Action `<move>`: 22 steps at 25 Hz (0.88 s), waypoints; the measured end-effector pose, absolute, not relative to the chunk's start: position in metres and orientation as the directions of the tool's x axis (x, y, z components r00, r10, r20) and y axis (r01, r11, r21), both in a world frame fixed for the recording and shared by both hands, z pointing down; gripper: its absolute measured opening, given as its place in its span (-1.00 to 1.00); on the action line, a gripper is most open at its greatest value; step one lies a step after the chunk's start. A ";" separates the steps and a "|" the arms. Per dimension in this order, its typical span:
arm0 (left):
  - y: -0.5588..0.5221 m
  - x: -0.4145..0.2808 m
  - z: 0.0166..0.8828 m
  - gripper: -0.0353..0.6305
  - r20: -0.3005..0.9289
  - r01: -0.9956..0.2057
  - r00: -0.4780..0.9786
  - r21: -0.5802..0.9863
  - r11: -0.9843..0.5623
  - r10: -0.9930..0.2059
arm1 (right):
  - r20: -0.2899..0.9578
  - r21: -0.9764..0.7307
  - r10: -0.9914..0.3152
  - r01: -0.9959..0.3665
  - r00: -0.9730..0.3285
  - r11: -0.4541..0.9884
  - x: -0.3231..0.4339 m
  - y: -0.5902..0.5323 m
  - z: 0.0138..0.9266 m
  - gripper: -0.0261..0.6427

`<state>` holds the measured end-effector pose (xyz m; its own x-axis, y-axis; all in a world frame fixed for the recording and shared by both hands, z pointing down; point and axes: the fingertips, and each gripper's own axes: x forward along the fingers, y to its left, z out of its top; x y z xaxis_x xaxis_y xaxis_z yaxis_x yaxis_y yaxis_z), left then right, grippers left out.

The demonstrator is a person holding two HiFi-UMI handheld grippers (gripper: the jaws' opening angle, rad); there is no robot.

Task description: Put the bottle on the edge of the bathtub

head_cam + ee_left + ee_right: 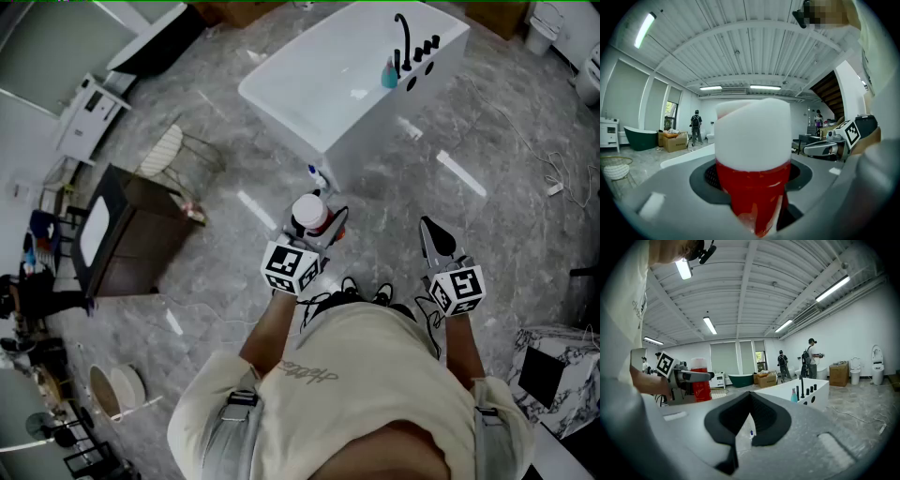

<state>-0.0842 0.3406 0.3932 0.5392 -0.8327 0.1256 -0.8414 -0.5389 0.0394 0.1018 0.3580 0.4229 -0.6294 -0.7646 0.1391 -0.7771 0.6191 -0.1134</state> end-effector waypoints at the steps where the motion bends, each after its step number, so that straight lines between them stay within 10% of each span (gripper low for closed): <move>1: 0.341 -0.087 0.393 0.00 0.125 -0.842 0.538 0.043 -0.538 -0.833 | 0.139 -0.119 -0.766 -0.779 -0.627 0.616 0.101 0.358 0.423 -0.92; 22: 0.305 -0.138 0.401 0.00 0.090 -0.799 0.601 0.073 -0.596 -0.794 | 0.175 -0.071 -0.840 -0.858 -0.513 0.509 0.066 0.344 0.427 -0.92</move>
<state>-0.1375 0.3045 0.4014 0.6007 -0.7945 0.0897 -0.7995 -0.5962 0.0731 0.0665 0.3440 0.4273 -0.5132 -0.8401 0.1755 -0.8577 0.5092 -0.0709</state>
